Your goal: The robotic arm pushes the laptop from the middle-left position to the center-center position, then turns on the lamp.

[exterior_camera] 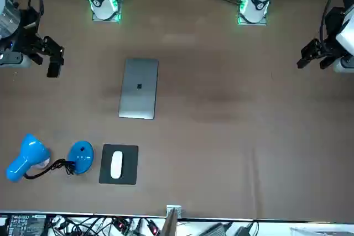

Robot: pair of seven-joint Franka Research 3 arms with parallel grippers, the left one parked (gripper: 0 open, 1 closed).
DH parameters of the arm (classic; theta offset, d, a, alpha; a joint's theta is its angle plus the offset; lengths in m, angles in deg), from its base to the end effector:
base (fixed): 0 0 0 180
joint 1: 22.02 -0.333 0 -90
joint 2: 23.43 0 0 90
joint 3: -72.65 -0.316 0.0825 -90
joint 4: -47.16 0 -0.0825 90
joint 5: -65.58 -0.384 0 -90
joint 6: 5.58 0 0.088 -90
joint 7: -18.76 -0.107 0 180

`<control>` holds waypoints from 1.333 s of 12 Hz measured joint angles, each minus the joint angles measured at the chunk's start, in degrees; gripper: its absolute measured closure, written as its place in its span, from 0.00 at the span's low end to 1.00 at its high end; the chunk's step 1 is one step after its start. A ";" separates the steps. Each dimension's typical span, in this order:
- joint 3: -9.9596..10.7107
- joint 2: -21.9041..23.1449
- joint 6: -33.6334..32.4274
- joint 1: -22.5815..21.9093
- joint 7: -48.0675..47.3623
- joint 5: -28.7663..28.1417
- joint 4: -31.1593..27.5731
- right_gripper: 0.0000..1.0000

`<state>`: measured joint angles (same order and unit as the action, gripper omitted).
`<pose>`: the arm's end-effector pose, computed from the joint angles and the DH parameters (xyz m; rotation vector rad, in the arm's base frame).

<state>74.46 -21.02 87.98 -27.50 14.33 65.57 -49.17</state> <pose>0.5441 0.0346 0.6007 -3.1405 0.0208 0.0100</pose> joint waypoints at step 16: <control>-0.15 -3.56 2.36 -7.07 -17.30 -1.38 -2.55 0.00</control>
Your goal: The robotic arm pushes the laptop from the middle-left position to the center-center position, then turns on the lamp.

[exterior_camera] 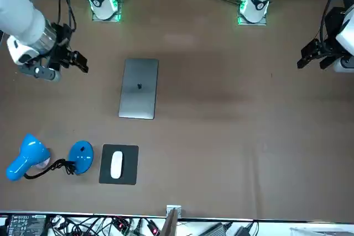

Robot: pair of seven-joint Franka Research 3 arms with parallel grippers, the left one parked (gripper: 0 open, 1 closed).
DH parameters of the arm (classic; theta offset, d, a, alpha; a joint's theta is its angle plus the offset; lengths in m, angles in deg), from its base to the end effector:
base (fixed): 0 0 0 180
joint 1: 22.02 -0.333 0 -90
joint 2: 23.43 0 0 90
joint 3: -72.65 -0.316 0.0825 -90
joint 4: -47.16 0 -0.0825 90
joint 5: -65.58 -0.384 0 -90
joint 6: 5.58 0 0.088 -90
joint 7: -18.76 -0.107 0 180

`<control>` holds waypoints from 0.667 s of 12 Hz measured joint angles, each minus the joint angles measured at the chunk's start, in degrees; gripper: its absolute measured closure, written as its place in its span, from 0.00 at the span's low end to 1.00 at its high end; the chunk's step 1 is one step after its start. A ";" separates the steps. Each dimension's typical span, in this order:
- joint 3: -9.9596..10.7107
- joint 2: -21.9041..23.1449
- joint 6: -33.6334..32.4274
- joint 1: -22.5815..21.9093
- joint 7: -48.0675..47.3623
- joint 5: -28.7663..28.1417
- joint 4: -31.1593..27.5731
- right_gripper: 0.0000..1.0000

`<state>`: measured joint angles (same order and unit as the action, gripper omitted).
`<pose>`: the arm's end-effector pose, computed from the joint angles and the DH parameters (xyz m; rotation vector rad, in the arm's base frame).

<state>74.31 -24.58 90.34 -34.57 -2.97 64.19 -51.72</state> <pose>0.5509 0.1085 0.5486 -3.1225 0.3016 0.1184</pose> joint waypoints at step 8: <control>-0.09 -3.05 11.80 -8.86 -22.68 -0.55 -7.12 0.00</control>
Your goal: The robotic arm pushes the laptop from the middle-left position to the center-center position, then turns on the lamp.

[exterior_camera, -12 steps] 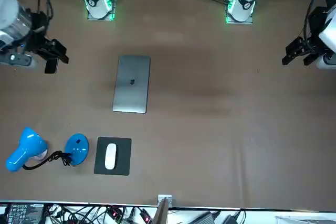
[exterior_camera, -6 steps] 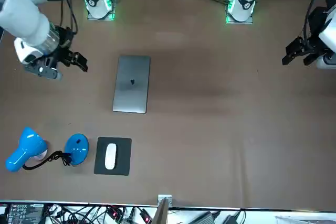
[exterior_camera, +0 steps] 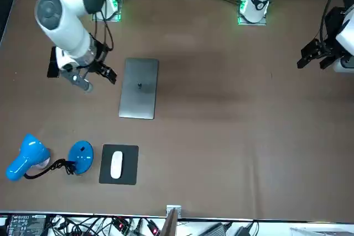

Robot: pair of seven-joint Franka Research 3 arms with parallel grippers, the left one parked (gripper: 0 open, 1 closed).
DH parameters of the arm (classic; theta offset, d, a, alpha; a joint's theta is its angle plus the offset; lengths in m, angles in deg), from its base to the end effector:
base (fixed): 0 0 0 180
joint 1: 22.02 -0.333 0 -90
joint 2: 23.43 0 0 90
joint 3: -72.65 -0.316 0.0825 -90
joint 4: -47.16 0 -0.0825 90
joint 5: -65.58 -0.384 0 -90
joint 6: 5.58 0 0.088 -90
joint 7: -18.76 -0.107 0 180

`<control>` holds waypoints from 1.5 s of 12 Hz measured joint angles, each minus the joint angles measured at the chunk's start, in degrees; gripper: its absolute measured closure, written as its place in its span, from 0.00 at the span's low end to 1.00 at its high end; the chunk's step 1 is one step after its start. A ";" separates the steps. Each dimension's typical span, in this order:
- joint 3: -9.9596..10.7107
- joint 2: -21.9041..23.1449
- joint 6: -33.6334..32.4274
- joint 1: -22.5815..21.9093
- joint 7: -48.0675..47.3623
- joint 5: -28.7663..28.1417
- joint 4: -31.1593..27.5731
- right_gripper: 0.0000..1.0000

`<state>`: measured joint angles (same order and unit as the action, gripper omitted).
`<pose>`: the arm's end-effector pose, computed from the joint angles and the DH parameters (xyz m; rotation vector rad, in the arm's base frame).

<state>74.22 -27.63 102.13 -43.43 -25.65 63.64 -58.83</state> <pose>0.5423 0.1987 0.4764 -3.0625 0.6845 0.0825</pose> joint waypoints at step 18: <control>-0.02 -20.49 24.65 -16.33 -62.19 -0.04 -0.55 0.00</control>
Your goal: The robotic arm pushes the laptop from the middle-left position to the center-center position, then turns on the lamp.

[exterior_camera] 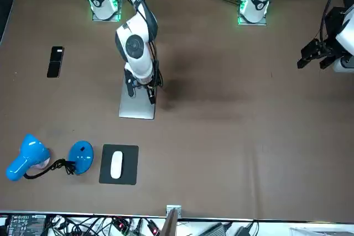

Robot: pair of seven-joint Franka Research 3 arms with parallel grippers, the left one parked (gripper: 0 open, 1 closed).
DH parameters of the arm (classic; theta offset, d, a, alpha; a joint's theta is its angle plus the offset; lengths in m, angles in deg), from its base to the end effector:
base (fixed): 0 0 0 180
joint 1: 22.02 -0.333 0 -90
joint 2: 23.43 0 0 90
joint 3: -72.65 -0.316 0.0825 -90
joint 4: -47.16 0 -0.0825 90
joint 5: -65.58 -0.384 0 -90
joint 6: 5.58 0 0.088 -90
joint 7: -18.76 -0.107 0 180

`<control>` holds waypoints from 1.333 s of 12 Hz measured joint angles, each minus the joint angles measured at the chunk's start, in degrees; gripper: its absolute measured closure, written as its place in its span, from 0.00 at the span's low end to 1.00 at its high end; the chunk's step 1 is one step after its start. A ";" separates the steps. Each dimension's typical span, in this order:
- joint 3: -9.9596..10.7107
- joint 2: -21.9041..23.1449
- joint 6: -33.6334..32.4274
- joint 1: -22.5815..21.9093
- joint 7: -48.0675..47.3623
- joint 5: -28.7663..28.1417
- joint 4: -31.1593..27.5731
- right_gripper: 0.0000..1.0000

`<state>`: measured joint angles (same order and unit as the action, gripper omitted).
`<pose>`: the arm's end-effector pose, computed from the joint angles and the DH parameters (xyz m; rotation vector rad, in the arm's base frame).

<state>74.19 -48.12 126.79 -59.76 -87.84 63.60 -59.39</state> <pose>0.5156 0.3795 0.2894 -2.5293 1.8233 0.0116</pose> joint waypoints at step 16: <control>0.89 -9.64 7.34 -6.04 -23.82 0.36 0.00 0.00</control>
<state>75.08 -57.76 134.13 -65.81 -111.66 63.96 -59.39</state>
